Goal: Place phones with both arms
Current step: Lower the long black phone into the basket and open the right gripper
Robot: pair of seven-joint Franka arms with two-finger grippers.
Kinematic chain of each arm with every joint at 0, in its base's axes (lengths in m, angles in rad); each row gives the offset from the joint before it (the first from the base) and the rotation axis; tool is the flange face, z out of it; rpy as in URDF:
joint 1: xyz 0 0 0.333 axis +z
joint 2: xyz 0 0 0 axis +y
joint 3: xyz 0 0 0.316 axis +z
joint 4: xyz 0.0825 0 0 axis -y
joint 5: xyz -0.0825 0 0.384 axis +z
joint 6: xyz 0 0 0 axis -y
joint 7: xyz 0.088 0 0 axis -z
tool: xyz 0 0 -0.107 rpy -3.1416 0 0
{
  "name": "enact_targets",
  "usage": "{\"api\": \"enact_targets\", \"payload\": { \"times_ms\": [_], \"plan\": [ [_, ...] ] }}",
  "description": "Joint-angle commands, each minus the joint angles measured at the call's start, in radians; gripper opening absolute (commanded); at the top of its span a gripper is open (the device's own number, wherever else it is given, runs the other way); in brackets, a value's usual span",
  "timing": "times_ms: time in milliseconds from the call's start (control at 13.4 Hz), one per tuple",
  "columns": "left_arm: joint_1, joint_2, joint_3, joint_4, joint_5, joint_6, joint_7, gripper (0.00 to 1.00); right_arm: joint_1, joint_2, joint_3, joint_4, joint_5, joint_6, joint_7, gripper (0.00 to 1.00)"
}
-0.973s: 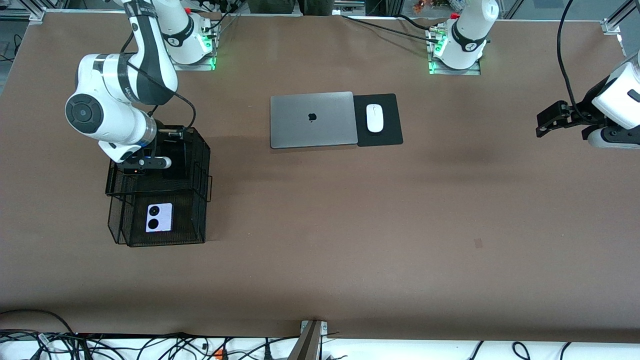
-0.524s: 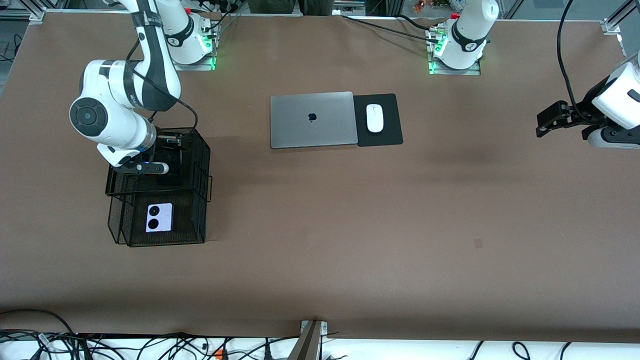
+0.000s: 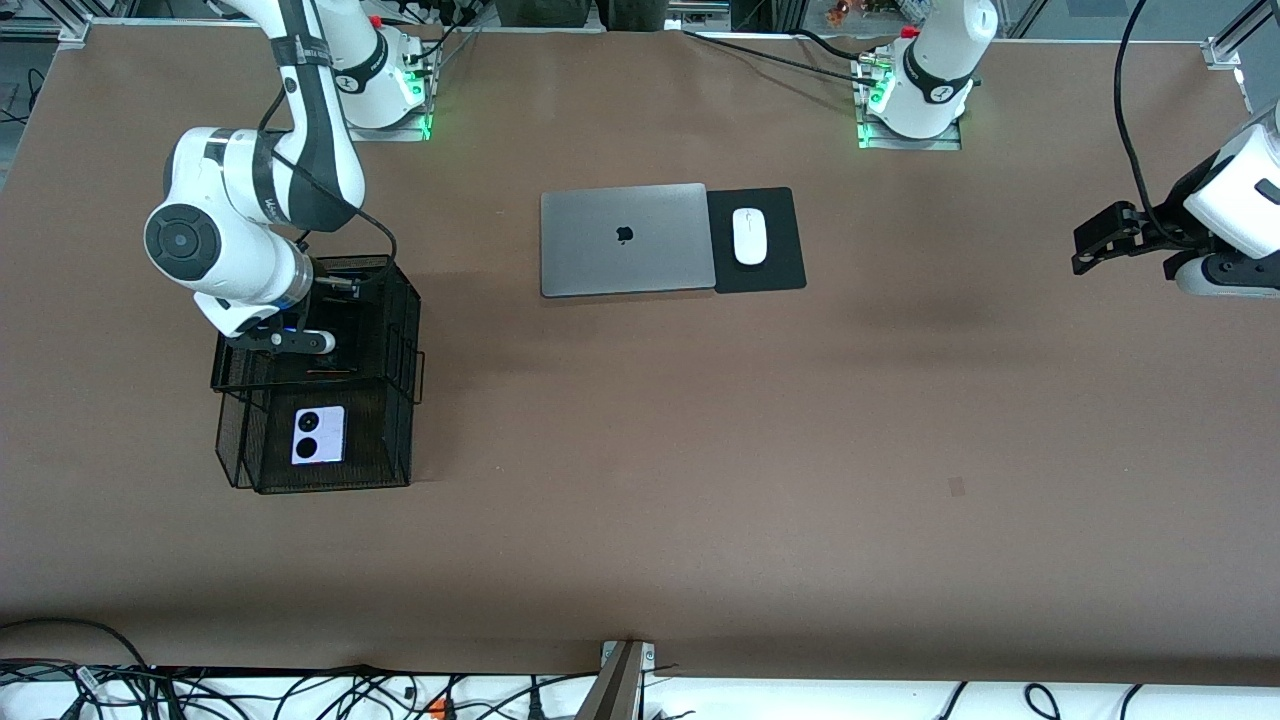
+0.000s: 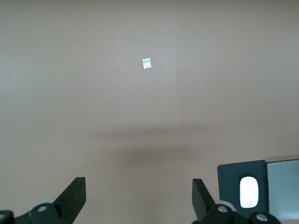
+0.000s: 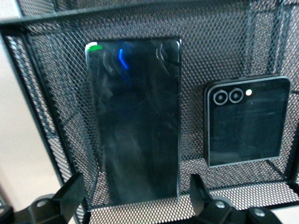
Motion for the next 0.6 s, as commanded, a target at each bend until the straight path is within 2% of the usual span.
{"api": "enact_targets", "payload": {
  "times_ms": [0, 225, 524],
  "plan": [
    [0.002, 0.008, 0.002, 0.027, -0.016, -0.024, 0.01, 1.0, -0.01, -0.003, -0.005, 0.114, 0.017, -0.112, 0.004, 1.0],
    [0.002, 0.008, 0.002, 0.027, -0.018, -0.024, 0.01, 1.0, -0.013, -0.005, -0.016, 0.266, 0.015, -0.243, 0.013, 1.0],
    [0.002, 0.008, 0.002, 0.027, -0.016, -0.024, 0.01, 1.0, -0.037, -0.037, -0.005, 0.392, 0.005, -0.333, 0.01, 1.0]
  ]
}}
